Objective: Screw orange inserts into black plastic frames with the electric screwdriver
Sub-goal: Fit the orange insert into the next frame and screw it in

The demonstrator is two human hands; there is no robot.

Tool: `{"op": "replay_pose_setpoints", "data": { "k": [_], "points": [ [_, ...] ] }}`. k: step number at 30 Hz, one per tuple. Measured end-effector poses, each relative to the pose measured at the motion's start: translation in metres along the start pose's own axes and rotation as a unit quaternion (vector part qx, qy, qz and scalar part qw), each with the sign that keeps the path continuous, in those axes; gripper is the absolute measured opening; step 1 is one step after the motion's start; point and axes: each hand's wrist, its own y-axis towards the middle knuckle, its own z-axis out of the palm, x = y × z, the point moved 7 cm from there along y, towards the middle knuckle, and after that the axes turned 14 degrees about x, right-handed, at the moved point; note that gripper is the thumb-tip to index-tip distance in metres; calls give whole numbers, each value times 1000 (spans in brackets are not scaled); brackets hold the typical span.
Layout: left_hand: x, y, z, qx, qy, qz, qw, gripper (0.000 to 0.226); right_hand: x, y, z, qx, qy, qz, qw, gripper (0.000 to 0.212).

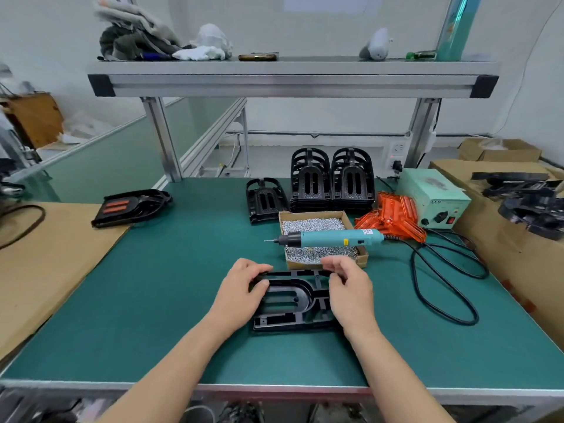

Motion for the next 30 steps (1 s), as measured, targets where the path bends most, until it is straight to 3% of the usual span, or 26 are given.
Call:
{"op": "replay_pose_setpoints", "data": {
  "k": [2, 7, 10, 12, 16, 22, 30],
  "points": [
    [2, -1, 1, -14, 1, -7, 1000, 30, 5, 1, -7, -17, -18, -23, 999, 39],
    [3, -2, 0, -35, 23, 5, 999, 28, 26, 21, -62, -147, -29, -94, 984, 29],
    [2, -2, -1, -41, 23, 13, 999, 27, 28, 61, -105, -190, -92, -57, 976, 18],
    [3, -2, -1, -45, 24, 15, 999, 26, 18, 94, -131, -185, -171, 13, 968, 17],
    [2, -2, -1, -47, 25, 22, 998, 27, -5, 147, -156, -106, -307, 145, 934, 44],
    [1, -2, -4, -53, 17, 27, 998, 27, -14, 173, -157, -75, -438, 206, 872, 68],
    [0, -1, -1, -26, 2, 43, 999, 26, -21, 165, -162, -83, -345, 216, 909, 48]
  ]
}}
